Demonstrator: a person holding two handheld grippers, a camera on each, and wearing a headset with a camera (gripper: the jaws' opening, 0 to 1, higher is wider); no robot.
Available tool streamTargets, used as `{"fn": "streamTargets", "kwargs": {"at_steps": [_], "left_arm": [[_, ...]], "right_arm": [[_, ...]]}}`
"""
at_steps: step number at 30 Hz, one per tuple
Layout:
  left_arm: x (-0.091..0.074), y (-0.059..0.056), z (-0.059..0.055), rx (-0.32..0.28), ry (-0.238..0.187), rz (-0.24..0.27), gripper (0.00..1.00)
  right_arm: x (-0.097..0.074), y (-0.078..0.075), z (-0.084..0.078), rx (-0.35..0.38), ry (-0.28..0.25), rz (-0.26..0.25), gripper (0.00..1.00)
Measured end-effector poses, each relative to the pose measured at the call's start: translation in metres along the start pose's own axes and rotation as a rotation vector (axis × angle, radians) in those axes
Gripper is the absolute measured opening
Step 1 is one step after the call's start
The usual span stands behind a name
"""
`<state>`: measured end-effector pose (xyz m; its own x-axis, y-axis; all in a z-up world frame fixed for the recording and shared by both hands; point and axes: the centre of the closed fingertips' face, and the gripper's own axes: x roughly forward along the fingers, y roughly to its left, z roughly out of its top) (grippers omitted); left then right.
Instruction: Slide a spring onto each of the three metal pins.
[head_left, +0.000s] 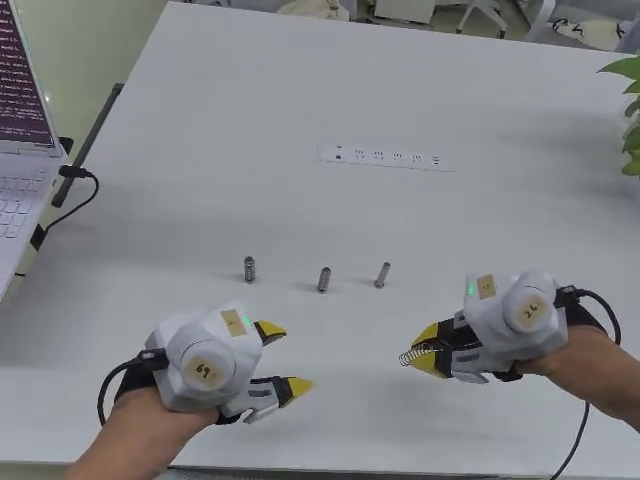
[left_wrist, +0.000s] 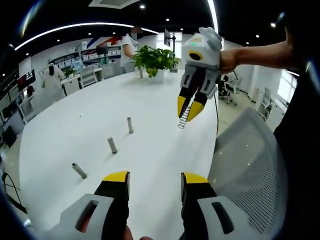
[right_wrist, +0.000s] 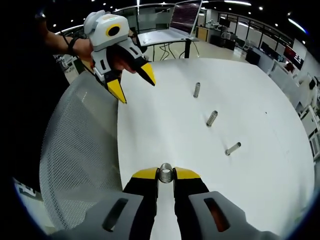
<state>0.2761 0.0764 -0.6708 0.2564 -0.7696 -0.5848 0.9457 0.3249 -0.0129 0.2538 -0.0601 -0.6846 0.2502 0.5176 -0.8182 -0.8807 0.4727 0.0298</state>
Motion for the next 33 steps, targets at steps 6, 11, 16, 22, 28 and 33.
{"fn": "streamTargets", "kwargs": {"at_steps": [6,11,16,22,28,33], "left_arm": [[-0.013,0.015,-0.007,-0.041,-0.007,0.046,0.37],[-0.022,0.026,-0.014,-0.081,-0.017,0.084,0.39],[-0.032,0.038,-0.018,-0.122,-0.030,0.122,0.41],[-0.043,0.049,-0.022,-0.165,-0.049,0.158,0.44],[-0.054,0.056,-0.028,-0.206,-0.064,0.194,0.46],[-0.058,0.059,-0.034,-0.237,-0.071,0.217,0.48]], "right_arm": [[0.001,-0.019,0.000,-0.005,0.020,-0.013,0.09],[0.002,-0.036,0.004,-0.012,0.028,-0.025,0.09],[0.005,-0.051,0.006,-0.021,0.043,-0.034,0.09],[0.006,-0.071,0.003,-0.010,0.057,-0.048,0.09],[0.008,-0.081,0.000,0.011,0.072,-0.054,0.09],[0.011,-0.086,0.003,0.014,0.083,-0.055,0.09]]}}
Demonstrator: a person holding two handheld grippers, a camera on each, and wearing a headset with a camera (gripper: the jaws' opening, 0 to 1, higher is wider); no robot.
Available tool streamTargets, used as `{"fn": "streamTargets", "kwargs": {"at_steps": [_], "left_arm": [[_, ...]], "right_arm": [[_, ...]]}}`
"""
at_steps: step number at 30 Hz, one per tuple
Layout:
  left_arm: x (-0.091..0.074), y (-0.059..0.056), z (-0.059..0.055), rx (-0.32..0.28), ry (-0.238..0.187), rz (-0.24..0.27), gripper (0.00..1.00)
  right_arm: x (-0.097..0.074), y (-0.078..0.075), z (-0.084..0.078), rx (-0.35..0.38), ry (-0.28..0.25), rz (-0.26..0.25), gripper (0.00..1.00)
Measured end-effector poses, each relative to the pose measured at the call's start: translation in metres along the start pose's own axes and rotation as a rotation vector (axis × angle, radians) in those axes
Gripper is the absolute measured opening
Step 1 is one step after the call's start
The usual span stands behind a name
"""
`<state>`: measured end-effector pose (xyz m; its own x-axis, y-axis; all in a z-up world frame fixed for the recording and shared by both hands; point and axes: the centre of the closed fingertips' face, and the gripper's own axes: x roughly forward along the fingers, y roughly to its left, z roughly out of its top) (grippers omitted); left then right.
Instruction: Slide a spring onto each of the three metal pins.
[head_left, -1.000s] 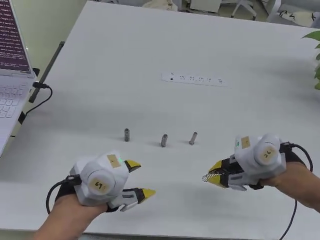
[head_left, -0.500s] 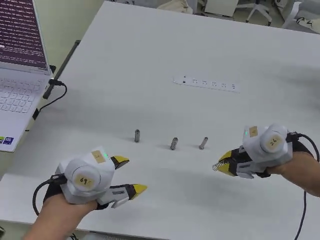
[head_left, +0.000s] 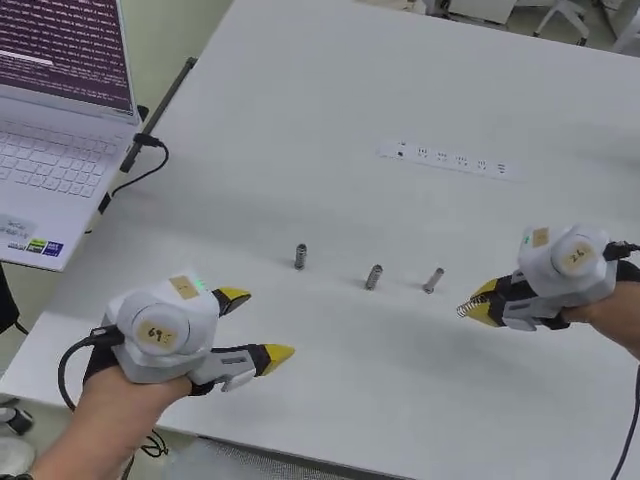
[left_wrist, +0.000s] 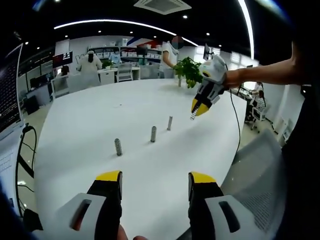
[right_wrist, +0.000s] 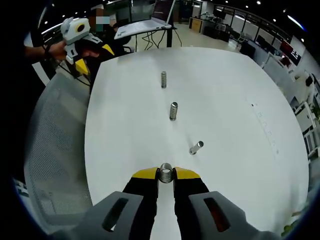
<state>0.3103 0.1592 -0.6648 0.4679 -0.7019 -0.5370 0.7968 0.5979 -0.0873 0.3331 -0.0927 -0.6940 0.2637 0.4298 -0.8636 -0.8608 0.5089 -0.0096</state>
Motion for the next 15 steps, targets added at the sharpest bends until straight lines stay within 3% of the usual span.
{"fn": "streamTargets", "kwargs": {"at_steps": [15], "left_arm": [[-0.007,0.011,-0.003,-0.027,0.003,0.034,0.49]], "right_arm": [[0.011,-0.031,0.011,-0.015,0.024,-0.019,0.09]]}}
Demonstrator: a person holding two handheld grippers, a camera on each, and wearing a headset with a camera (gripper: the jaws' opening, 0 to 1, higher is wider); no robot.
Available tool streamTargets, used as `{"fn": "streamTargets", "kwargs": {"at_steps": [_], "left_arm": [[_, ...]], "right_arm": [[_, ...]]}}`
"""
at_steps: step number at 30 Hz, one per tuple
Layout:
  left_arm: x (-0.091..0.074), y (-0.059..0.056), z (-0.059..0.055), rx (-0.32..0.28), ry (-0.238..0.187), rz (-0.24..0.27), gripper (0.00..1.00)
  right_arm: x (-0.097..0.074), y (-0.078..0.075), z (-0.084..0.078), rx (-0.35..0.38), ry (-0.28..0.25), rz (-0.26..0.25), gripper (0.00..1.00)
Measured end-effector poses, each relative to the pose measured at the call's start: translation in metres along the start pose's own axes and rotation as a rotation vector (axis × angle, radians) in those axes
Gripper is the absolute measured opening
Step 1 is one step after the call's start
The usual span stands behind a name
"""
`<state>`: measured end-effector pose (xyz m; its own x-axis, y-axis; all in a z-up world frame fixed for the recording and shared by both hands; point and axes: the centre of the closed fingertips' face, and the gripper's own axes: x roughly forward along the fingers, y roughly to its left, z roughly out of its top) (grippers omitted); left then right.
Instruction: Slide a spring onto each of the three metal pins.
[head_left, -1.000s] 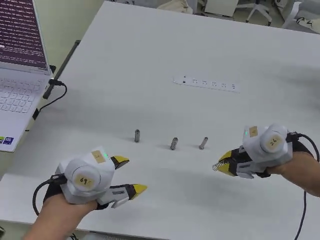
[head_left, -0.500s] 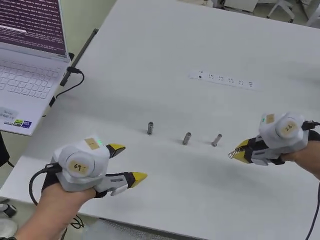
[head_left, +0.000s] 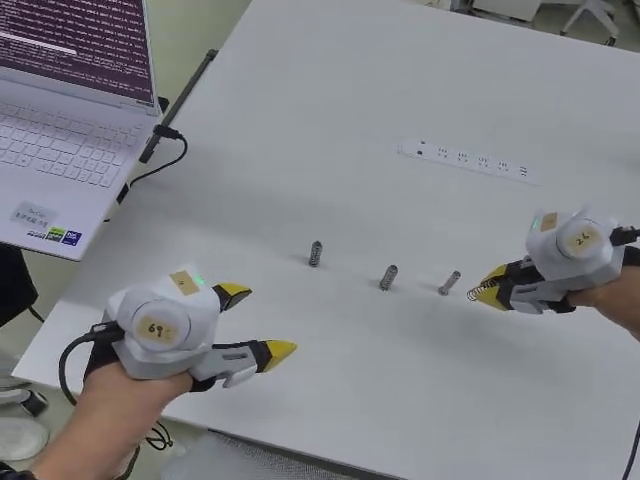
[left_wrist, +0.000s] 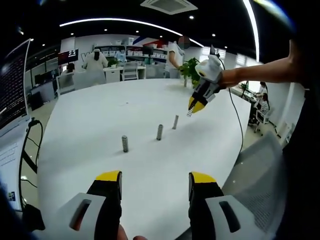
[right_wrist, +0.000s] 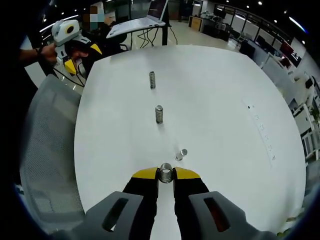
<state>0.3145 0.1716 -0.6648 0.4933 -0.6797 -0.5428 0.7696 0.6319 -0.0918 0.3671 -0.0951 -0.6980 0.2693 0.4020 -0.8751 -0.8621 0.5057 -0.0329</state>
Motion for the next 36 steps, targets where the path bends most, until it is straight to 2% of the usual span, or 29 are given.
{"fn": "streamTargets", "kwargs": {"at_steps": [11,22,36], "left_arm": [[-0.002,0.004,0.000,-0.013,0.004,0.013,0.49],[-0.004,0.007,0.001,-0.040,-0.001,0.025,0.48],[-0.004,0.007,-0.005,-0.048,0.018,0.034,0.48]], "right_arm": [[0.005,-0.026,0.005,-0.014,0.011,-0.009,0.09],[0.014,-0.028,0.009,-0.027,0.016,0.008,0.09],[0.025,-0.030,0.013,-0.035,0.023,0.024,0.09]]}}
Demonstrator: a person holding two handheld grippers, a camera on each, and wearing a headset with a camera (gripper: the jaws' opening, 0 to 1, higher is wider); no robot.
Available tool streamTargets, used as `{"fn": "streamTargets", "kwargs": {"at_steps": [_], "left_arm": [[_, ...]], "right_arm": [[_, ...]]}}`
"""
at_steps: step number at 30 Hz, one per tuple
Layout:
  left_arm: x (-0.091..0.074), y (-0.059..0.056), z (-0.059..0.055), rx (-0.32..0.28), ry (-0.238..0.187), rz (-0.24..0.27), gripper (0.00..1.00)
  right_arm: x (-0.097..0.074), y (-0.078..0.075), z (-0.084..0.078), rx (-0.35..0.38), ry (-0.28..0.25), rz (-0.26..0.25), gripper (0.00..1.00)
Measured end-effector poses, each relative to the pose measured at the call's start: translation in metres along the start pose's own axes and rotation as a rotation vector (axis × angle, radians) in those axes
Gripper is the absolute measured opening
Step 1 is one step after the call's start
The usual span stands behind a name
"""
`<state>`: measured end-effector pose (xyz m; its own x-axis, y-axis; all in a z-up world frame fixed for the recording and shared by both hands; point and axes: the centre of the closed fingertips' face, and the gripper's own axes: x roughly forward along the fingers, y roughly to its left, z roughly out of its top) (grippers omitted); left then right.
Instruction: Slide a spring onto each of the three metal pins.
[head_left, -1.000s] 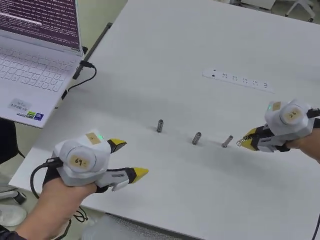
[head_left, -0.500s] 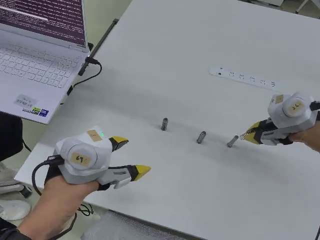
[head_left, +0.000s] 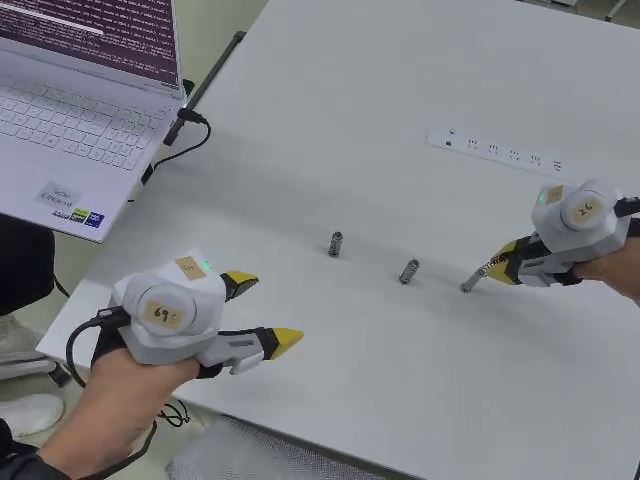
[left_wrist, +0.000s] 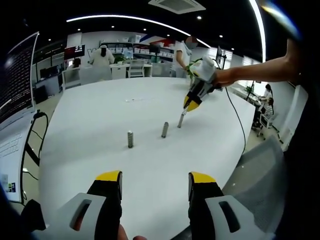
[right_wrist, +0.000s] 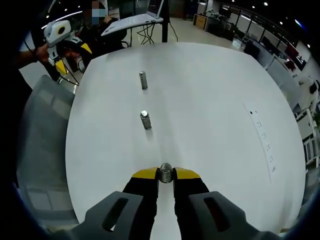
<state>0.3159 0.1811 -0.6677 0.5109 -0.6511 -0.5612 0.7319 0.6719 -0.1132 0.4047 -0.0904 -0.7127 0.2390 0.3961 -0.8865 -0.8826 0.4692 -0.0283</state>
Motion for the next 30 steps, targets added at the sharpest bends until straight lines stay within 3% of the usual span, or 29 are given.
{"fn": "streamTargets", "kwargs": {"at_steps": [15,30], "left_arm": [[0.003,0.003,0.003,0.009,0.007,-0.008,0.49],[0.003,0.005,-0.002,0.013,0.027,-0.013,0.49]], "right_arm": [[0.014,0.001,-0.001,-0.016,0.030,0.020,0.09],[0.036,0.001,-0.006,-0.038,0.069,0.050,0.09]]}}
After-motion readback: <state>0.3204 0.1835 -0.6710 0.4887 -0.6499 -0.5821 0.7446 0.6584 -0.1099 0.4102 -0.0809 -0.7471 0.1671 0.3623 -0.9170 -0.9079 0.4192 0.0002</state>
